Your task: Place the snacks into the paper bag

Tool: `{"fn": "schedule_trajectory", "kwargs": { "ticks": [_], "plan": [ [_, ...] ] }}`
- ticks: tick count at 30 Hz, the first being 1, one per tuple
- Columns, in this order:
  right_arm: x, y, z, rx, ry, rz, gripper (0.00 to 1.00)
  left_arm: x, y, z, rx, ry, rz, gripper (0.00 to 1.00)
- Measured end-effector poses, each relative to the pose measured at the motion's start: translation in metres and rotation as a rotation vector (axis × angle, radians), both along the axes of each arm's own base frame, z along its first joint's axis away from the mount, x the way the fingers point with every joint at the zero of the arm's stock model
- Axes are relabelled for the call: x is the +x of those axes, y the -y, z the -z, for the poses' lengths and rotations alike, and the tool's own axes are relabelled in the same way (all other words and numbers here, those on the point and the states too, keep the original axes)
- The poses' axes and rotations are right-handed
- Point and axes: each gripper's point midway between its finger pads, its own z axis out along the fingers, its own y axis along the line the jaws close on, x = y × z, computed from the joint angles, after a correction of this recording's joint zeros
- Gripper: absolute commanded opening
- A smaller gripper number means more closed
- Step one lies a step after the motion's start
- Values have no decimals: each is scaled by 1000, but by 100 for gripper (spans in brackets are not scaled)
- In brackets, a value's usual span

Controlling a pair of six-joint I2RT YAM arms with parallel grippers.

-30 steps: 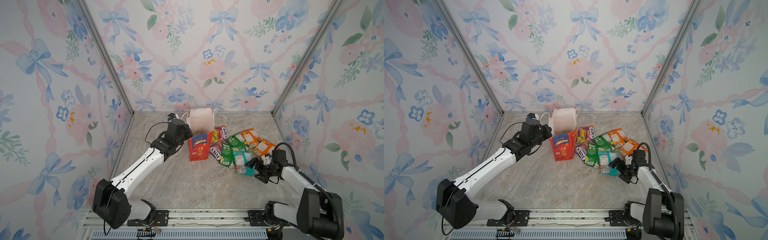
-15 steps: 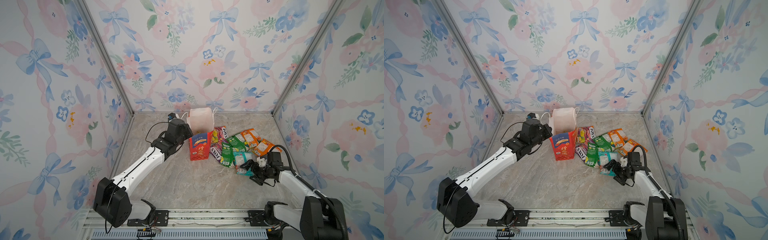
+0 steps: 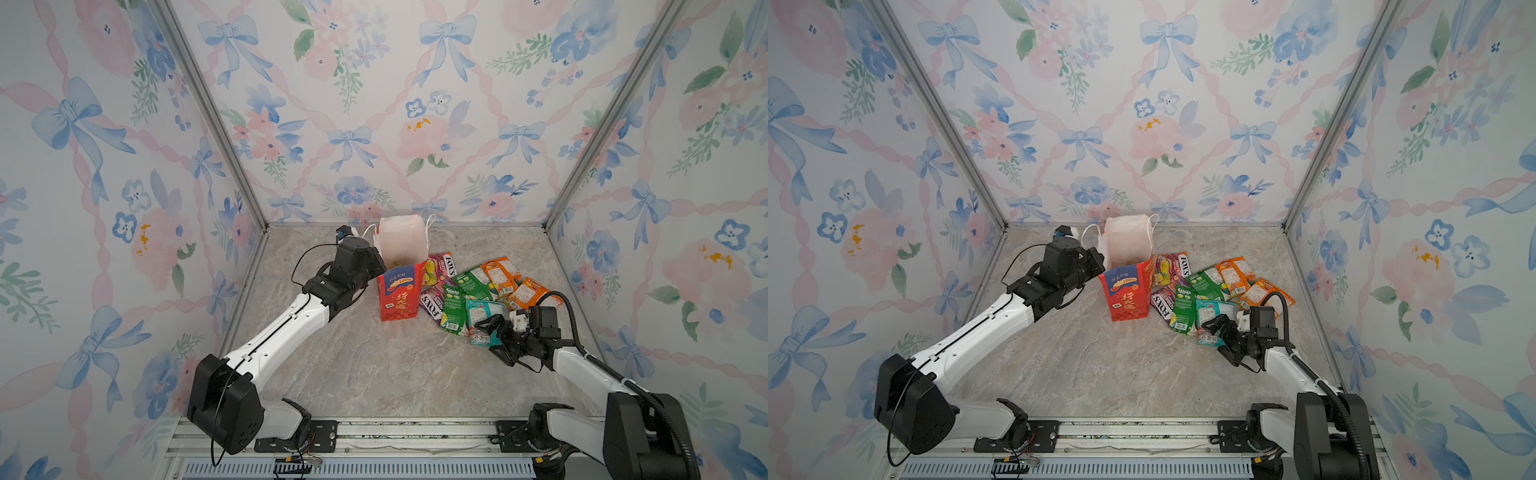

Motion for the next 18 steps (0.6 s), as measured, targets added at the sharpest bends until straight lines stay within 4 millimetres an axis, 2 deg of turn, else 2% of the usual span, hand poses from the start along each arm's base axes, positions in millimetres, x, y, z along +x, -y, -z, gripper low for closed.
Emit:
{"fn": "schedule_trajectory", "kwargs": {
  "ticks": [6, 14, 18],
  "plan": [
    [3, 7, 0, 21, 12, 40, 100, 0, 1, 0, -2, 0, 3, 0],
    [2, 47, -1, -4, 25, 187, 100, 1, -1, 0, -2, -1, 0, 0],
    [1, 53, 0, -12, 22, 195, 100, 0, 0, 0, -3, -2, 3, 0]
  ]
}}
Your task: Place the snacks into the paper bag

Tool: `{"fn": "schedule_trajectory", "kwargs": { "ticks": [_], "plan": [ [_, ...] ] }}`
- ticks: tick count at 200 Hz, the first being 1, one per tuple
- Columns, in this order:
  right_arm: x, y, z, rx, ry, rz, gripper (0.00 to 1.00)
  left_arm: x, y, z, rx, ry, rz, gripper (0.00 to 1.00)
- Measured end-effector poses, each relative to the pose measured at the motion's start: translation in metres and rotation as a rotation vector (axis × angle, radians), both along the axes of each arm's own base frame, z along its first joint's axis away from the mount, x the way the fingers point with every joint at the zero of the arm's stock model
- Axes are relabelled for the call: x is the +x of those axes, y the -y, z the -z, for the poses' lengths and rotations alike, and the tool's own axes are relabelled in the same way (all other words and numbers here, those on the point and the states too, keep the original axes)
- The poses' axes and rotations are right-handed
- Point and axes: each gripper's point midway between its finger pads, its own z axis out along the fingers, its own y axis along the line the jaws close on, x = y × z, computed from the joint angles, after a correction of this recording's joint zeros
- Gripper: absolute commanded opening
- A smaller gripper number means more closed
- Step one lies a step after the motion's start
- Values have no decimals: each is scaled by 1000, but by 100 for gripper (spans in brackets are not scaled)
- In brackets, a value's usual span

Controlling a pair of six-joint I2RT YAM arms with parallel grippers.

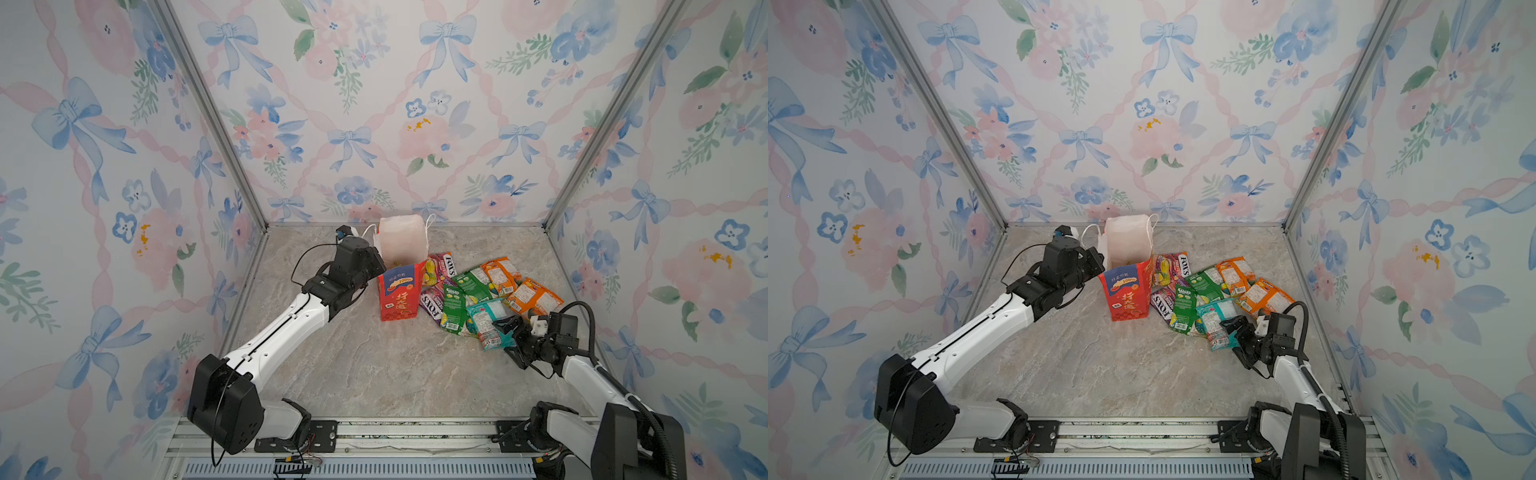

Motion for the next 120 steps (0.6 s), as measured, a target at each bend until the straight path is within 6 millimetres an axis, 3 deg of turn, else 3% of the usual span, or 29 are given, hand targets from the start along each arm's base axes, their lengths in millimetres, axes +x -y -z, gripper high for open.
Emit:
{"fn": "schedule_trajectory", "kwargs": {
  "ticks": [120],
  "plan": [
    [14, 8, -1, 3, 57, 12, 99, 0, 1, 0, -1, -1, 3, 0]
  ]
}}
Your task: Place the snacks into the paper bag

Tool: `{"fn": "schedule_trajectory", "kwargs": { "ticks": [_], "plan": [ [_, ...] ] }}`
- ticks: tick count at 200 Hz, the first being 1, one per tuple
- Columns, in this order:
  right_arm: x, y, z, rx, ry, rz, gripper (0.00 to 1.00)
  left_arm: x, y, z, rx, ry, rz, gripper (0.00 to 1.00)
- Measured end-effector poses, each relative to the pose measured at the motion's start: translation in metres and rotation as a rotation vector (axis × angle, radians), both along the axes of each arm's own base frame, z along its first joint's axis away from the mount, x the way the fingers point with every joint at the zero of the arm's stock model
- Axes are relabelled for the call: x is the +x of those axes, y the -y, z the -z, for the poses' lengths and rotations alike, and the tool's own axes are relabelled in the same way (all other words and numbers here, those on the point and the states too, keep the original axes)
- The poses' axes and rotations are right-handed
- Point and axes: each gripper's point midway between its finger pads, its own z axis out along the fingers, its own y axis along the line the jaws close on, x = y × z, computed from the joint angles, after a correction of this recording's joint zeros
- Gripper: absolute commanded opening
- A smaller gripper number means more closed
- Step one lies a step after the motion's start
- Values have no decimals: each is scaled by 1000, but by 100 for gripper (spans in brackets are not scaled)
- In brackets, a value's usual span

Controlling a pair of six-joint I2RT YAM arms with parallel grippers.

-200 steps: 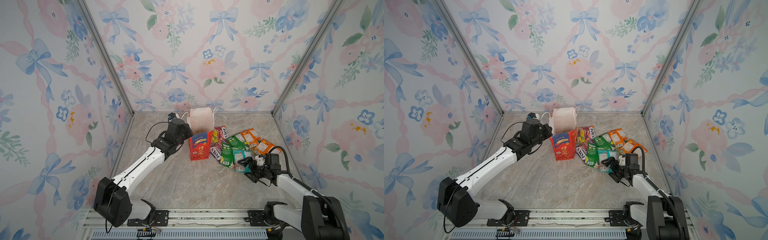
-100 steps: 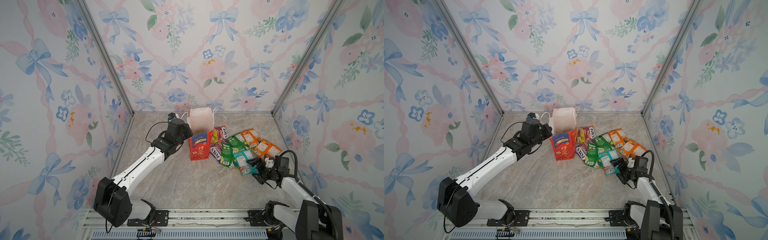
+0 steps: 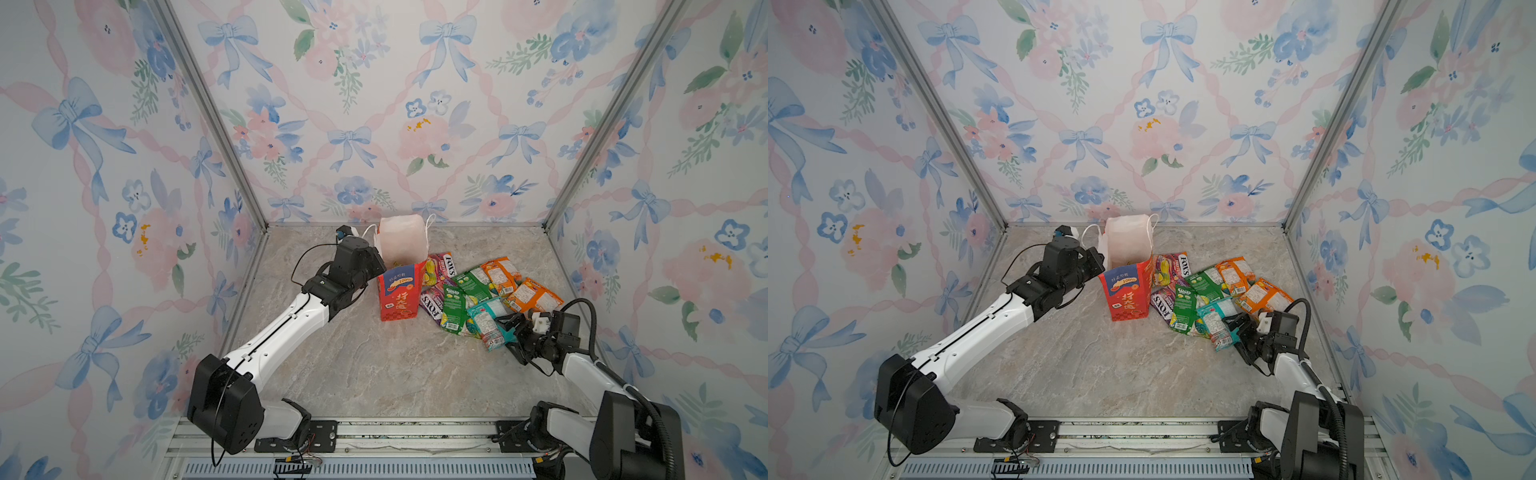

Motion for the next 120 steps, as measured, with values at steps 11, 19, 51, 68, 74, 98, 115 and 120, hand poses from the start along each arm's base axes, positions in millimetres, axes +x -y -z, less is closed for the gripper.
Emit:
{"fn": "schedule_trajectory", "kwargs": {
  "ticks": [11, 19, 51, 68, 74, 98, 115, 120],
  "plan": [
    [2, 1, 0, -3, 7, -1, 99, 0, 0, 0, 0, 0, 0, 0],
    [4, 1, 0, -3, 13, -3, 99, 0, 0, 0, 0, 0, 0, 0],
    [14, 1, -1, -3, 47, -25, 98, 0, 0, 0, 0, 0, 0, 0],
    [18, 2, -1, -3, 64, -32, 98, 0, 0, 0, 0, 0, 0, 0],
    [20, 1, -1, -3, 69, -36, 98, 0, 0, 0, 0, 0, 0, 0],
    [26, 1, -1, 1, 92, -50, 99, 0, 0, 0, 0, 0, -1, 0],
    [29, 0, -1, 0, 107, -61, 97, 0, 0, 0, 0, 0, 0, 0],
    [30, 0, -1, -1, 111, -63, 97, 0, 0, 0, 0, 0, 0, 0]
  ]
}}
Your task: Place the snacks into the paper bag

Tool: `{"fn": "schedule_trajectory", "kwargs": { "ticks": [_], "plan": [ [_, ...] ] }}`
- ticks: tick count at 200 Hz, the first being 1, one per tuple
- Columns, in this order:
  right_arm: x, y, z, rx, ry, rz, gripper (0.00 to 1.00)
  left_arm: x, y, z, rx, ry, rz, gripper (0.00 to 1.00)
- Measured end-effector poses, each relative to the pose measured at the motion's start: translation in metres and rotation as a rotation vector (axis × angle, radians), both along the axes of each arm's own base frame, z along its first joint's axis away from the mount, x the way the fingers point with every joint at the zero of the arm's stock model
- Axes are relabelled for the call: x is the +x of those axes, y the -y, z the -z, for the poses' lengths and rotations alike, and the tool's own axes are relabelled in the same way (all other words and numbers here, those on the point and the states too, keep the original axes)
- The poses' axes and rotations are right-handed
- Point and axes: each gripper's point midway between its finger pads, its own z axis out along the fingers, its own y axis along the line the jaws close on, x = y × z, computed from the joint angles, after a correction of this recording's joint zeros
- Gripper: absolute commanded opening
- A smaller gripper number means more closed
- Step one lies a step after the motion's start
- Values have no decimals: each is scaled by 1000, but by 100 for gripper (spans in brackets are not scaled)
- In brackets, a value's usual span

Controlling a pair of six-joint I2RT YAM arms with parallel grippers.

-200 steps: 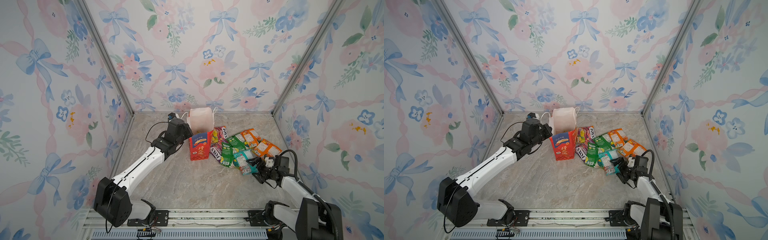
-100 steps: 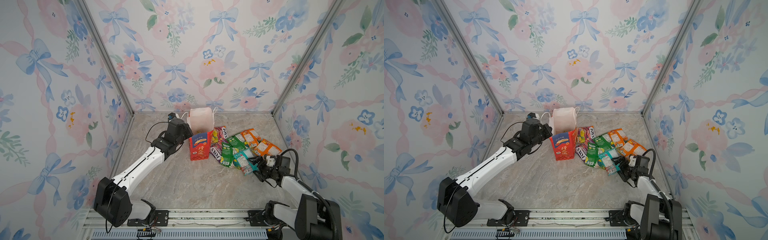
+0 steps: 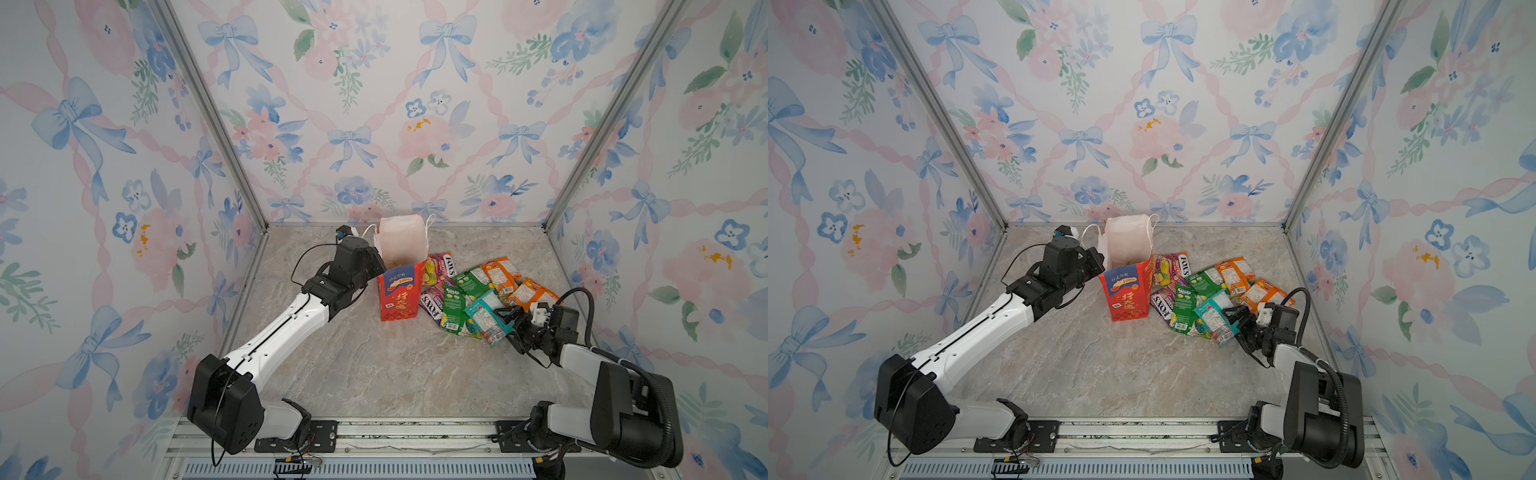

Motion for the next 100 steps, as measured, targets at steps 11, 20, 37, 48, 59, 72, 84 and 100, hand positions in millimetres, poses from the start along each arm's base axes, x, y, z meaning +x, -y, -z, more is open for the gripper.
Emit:
{"fn": "schedule_trajectory", "kwargs": {
  "ticks": [11, 20, 37, 48, 59, 72, 84, 100],
  "plan": [
    [2, 0, 0, -1, 6, -4, 94, 0, 0, 0, 0, 0, 0, 0],
    [3, 0, 1, -2, 12, -8, 93, 0, 0, 0, 0, 0, 0, 0],
    [4, 0, 2, -2, 10, -8, 88, 0, 0, 0, 0, 0, 0, 0],
    [4, 0, 3, -9, 11, -11, 85, 0, 0, 0, 0, 0, 0, 0],
    [3, 1, 4, -13, 5, -8, 84, 0, 0, 0, 0, 0, 0, 0],
    [2, 1, 5, -21, 0, -11, 81, 0, 0, 0, 0, 0, 0, 0],
    [2, 2, 6, -29, -1, -14, 78, 0, 0, 0, 0, 0, 0, 0],
    [0, 3, 8, -39, -13, -13, 69, 0, 0, 0, 0, 0, 0, 0]
  ]
}}
